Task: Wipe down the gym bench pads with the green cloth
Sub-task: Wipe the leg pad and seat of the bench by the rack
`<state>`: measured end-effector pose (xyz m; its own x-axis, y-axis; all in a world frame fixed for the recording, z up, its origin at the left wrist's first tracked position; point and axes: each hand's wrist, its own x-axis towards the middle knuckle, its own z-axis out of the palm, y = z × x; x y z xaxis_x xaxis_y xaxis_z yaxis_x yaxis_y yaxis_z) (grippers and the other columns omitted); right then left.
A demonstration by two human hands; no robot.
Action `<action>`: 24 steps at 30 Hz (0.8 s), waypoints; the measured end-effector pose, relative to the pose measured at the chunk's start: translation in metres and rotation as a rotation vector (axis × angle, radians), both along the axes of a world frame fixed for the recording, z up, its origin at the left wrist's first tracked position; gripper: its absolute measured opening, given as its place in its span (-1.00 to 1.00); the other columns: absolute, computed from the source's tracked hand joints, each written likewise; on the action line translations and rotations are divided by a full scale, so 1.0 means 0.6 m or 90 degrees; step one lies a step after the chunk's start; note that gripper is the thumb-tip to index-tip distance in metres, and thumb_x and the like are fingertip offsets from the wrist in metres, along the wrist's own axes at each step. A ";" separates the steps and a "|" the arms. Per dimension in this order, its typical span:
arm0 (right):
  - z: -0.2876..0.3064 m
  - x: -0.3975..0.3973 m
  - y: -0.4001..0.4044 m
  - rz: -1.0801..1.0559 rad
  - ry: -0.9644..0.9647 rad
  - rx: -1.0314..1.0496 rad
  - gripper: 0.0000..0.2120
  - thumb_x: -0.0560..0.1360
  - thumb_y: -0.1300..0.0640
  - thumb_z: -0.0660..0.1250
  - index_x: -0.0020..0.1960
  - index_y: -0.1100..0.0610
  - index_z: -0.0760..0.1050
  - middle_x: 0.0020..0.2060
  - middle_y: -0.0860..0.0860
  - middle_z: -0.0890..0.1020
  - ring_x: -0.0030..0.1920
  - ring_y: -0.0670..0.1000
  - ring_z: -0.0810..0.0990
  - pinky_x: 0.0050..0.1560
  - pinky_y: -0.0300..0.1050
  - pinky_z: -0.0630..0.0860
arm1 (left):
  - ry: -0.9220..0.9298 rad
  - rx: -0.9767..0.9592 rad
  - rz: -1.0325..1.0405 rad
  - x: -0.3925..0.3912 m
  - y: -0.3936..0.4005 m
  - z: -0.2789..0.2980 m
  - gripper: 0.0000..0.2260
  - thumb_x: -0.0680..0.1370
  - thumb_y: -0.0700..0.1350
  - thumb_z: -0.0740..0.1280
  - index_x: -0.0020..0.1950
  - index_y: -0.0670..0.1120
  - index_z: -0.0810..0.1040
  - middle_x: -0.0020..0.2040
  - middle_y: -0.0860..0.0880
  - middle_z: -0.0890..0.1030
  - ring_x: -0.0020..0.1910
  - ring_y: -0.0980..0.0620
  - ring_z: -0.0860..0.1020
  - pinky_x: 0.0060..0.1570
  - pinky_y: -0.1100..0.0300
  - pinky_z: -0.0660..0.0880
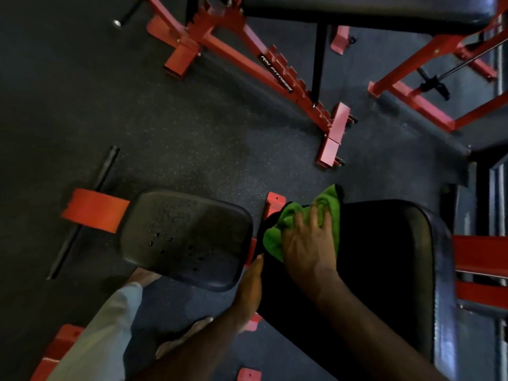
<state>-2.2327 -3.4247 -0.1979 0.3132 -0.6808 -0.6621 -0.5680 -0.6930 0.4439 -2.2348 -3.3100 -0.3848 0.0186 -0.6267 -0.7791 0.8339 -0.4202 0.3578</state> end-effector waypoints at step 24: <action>-0.202 0.000 0.064 -0.005 -0.086 0.074 -0.62 0.72 0.04 0.02 0.36 0.03 0.54 0.27 0.10 0.57 0.43 0.23 0.38 0.58 0.22 -0.04 | -0.005 0.133 -0.182 0.068 0.017 -0.048 -0.59 0.69 0.29 0.05 0.30 0.16 0.58 0.26 0.15 0.59 0.17 0.14 0.53 0.17 0.06 0.39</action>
<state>-2.2325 -3.3864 -0.3191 0.3993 -0.6051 -0.6888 -0.6231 -0.7302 0.2803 -2.1937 -3.2999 -0.4134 -0.1284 -0.4345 -0.8915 0.6694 -0.7012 0.2453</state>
